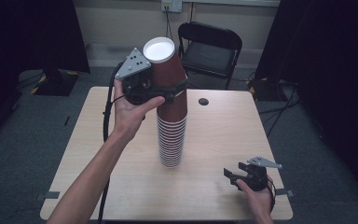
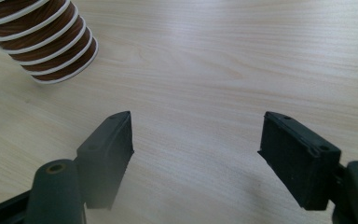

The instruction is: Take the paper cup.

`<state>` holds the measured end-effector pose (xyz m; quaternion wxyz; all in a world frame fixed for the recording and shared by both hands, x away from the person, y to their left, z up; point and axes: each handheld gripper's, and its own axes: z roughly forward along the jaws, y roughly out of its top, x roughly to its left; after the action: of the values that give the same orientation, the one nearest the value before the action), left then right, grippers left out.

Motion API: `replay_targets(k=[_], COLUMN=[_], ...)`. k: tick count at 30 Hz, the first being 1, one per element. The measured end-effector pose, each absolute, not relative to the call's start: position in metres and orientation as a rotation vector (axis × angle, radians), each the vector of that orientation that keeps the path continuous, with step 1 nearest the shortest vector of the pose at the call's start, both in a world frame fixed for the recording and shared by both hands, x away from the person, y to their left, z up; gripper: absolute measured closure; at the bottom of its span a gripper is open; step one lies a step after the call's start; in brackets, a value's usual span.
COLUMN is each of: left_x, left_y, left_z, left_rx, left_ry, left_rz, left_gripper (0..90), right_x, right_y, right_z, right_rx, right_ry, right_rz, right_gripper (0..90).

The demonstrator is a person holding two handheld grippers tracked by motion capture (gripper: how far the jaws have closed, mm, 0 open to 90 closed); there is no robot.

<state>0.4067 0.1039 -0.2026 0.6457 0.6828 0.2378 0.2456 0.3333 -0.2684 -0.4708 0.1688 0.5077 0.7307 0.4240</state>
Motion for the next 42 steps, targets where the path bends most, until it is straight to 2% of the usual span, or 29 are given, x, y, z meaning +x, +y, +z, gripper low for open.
replay_targets(k=[22,31,42], left_x=[0.395,0.38,0.37], left_y=[0.138,0.153,0.175], left_z=[-0.197,-0.205,-0.223], left_rx=[1.478,1.482,1.513], left_ry=[0.598,0.602,0.662], left_rz=[0.604,0.584,0.62], left_gripper=[10.8,10.8,10.9], right_x=[0.333,0.333,0.333], right_y=[-0.268,-0.267,-0.266], right_z=[-0.471,-0.471,-0.471], right_rx=[1.444,1.445,1.443], right_ry=[2.08,2.083,2.077], right_rz=[1.203,1.201,1.204], right_gripper=[25.3,25.3,25.0])
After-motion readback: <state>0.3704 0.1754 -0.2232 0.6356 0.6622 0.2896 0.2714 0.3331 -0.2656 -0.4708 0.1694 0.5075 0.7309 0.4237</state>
